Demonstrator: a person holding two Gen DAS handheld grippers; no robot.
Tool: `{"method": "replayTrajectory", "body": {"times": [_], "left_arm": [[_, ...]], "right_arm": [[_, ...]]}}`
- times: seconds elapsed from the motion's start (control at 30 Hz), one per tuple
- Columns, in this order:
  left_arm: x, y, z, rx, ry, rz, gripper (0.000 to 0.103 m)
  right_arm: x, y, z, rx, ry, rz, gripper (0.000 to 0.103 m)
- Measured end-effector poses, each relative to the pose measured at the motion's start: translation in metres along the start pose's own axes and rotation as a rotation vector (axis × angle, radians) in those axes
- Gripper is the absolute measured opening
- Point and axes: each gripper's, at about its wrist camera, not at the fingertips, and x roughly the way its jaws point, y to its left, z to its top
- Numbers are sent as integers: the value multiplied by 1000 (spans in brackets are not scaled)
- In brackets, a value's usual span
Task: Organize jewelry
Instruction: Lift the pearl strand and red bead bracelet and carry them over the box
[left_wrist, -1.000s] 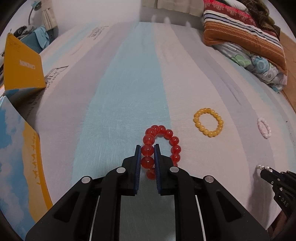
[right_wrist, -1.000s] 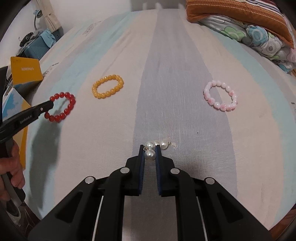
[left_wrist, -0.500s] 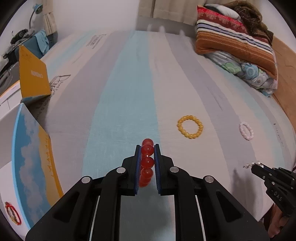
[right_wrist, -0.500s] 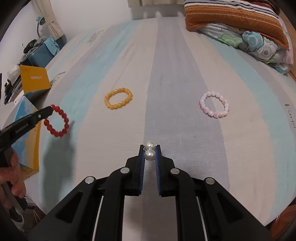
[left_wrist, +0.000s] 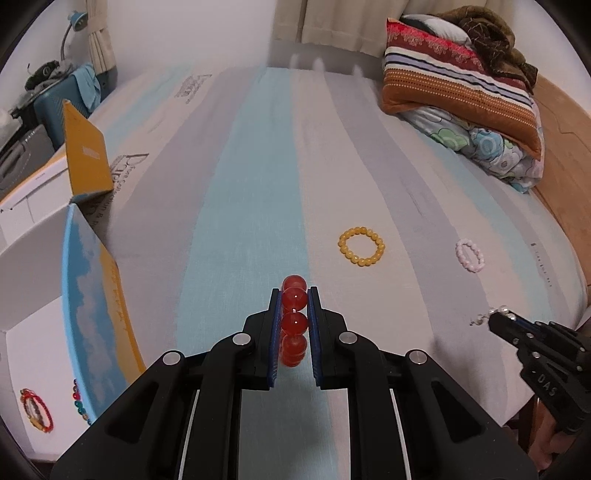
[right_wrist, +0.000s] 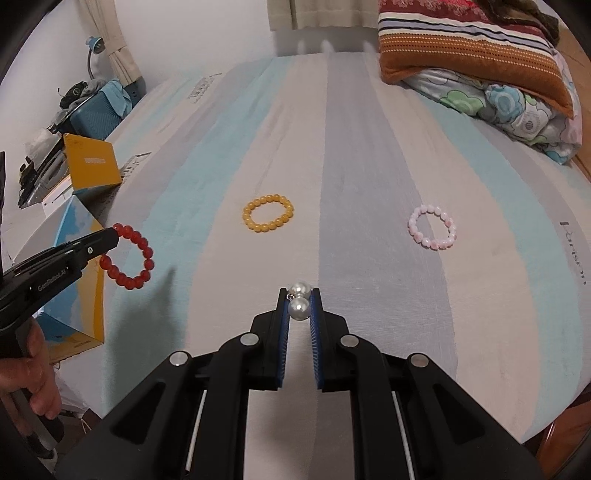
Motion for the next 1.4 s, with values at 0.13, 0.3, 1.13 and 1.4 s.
{"method": "replayTrajectory", "body": {"times": [0.13, 0.3, 1.13, 1.4], "left_arm": [[-15, 4, 0, -1, -6, 2, 13], [-35, 12, 4, -10, -23, 12, 13], [-155, 164, -3, -182, -82, 175, 13], [-175, 251, -41, -300, -45, 239, 13]], "right_arm": [[-7, 11, 2, -17, -4, 6, 10], [-15, 27, 4, -42, -10, 2, 10], [-49, 208, 27, -271, -55, 146, 10], [-45, 297, 13, -381, -41, 204, 10]]}}
